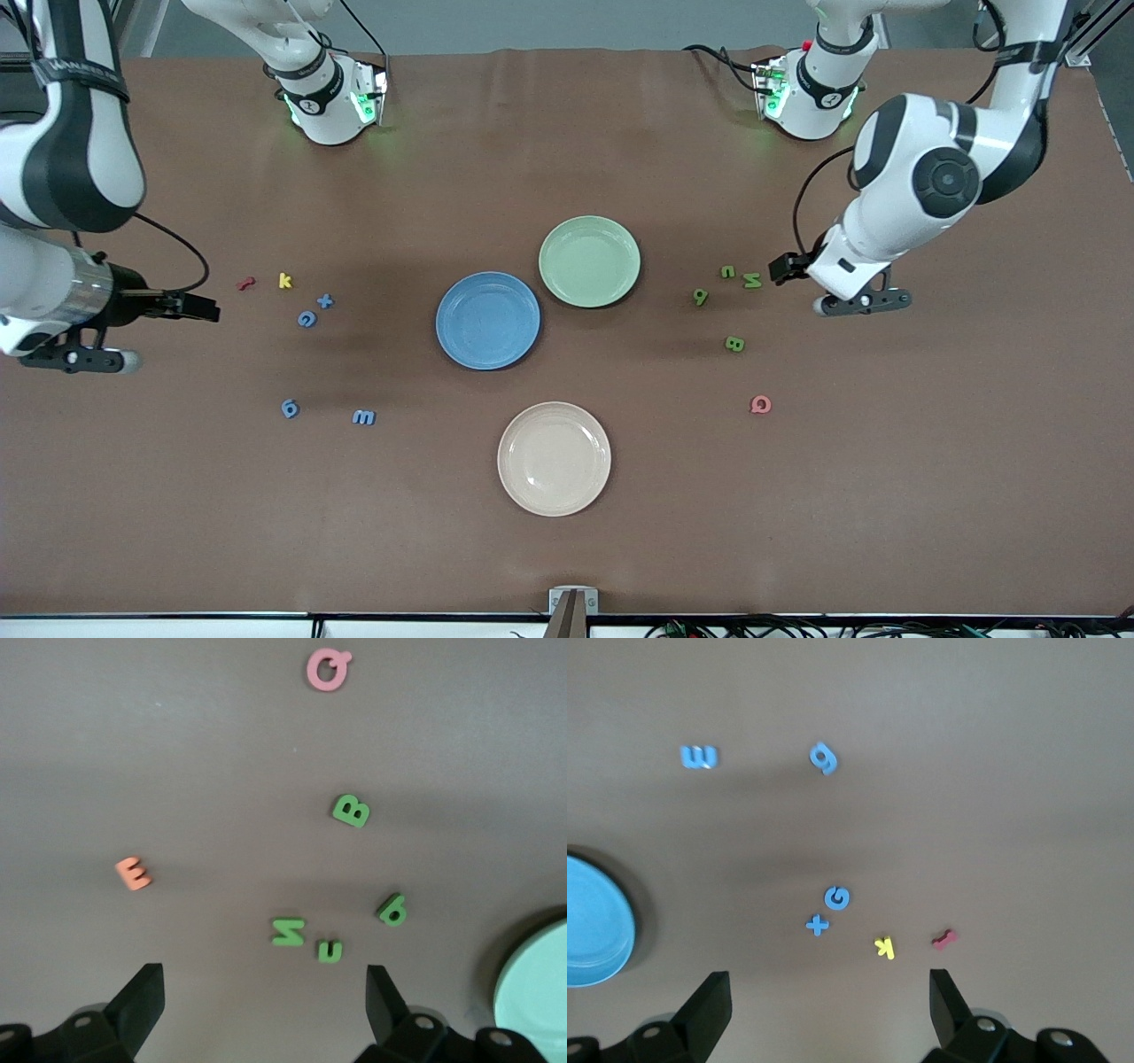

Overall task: Sort letters by color into matching plates
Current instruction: 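Grasp a blue cross letter with the right gripper while the left gripper grasps green M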

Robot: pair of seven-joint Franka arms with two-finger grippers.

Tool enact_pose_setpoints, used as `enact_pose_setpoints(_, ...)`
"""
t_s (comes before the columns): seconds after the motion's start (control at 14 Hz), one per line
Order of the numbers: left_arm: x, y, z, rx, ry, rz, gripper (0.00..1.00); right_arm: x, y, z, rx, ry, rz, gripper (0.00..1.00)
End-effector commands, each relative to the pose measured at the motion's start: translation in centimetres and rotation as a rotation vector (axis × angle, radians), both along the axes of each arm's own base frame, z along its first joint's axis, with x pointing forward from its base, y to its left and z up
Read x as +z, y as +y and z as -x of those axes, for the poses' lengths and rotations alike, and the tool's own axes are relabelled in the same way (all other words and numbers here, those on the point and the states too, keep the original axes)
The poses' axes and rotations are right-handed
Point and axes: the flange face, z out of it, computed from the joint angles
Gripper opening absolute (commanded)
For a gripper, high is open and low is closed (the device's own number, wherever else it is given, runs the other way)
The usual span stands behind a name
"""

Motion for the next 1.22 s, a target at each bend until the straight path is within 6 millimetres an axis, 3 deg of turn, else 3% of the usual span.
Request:
enact_pose_setpoints(0.0, -3.3, -1.0, 1.3, 0.009, -0.045, 0.004, 1.00, -2.8, 1.3, 5.6, -0.073, -0.022, 0.015, 0.66)
enact_pose_setpoints(0.21, -7.6, -1.4, 2.9, -0.019, -0.052, 0.000, 1.00, -6.3, 2.5, 8.0, -0.100, -0.029, 0.025, 0.69)
enact_pose_setpoints(0.5, -10.7, -1.5, 4.5, -0.031, -0.059, 0.000, 1.00, -12.7, 2.8, 11.5, -0.116, -0.117, 0.027, 0.69)
enact_pose_setpoints(0.57, -11.7, -1.7, 5.1, -0.034, -0.054, 0.002, 1.00, -14.2, 3.9, 12.2, -0.106, -0.157, 0.025, 0.69)
enact_pose_setpoints(0.93, -15.3, -1.6, 7.0, -0.032, -0.047, 0.020, 0.98, -21.9, 7.3, 12.2, -0.129, -0.249, 0.016, 0.69)
enact_pose_setpoints(1.15, -16.1, -1.4, 7.6, -0.045, -0.037, 0.008, 0.97, -23.5, 7.4, 12.5, -0.123, -0.236, 0.019, 0.68)
